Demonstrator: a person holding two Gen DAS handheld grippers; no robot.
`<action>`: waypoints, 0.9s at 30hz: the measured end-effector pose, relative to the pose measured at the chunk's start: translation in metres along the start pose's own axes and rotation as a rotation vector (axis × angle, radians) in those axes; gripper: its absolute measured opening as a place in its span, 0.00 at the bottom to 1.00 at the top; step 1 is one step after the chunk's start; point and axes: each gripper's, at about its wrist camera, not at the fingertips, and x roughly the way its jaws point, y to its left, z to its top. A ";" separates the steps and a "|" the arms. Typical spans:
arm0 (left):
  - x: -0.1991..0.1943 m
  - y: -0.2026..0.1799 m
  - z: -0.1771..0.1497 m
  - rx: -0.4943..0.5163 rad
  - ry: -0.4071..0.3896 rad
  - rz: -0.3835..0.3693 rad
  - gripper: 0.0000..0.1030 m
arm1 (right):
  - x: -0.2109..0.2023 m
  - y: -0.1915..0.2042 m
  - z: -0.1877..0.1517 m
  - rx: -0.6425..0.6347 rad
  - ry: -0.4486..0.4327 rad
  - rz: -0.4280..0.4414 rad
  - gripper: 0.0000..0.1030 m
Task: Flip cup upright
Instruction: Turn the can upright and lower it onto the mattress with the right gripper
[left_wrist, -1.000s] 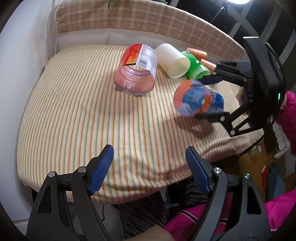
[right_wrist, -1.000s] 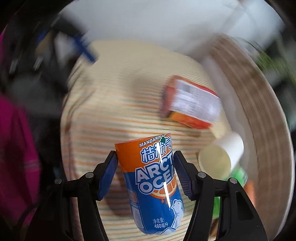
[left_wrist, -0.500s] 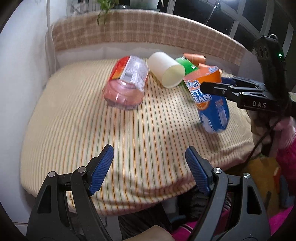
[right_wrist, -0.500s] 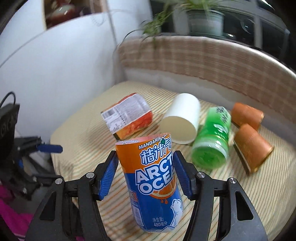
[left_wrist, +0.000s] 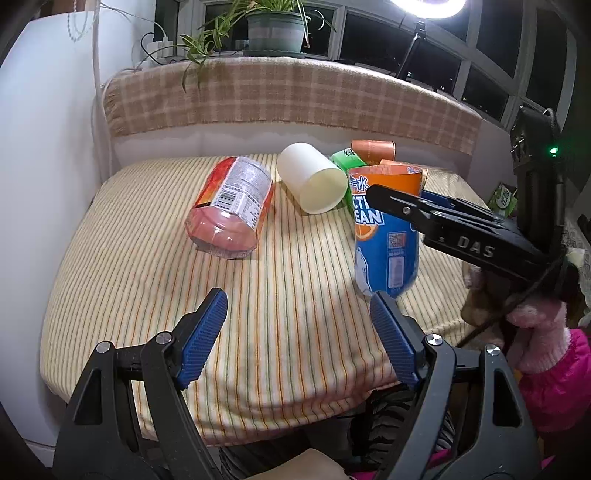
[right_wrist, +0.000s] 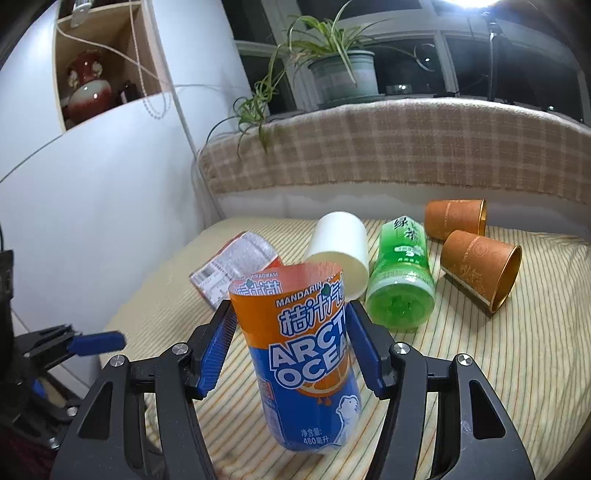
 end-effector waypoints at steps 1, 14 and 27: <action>-0.001 0.001 0.000 -0.003 -0.002 0.001 0.80 | 0.001 0.000 0.000 0.002 -0.009 -0.007 0.58; -0.005 0.008 -0.003 -0.018 -0.008 0.008 0.80 | 0.002 -0.003 0.002 -0.015 -0.110 -0.091 0.58; -0.004 0.000 -0.001 -0.002 -0.015 -0.001 0.80 | -0.006 0.001 -0.010 -0.034 -0.117 -0.130 0.58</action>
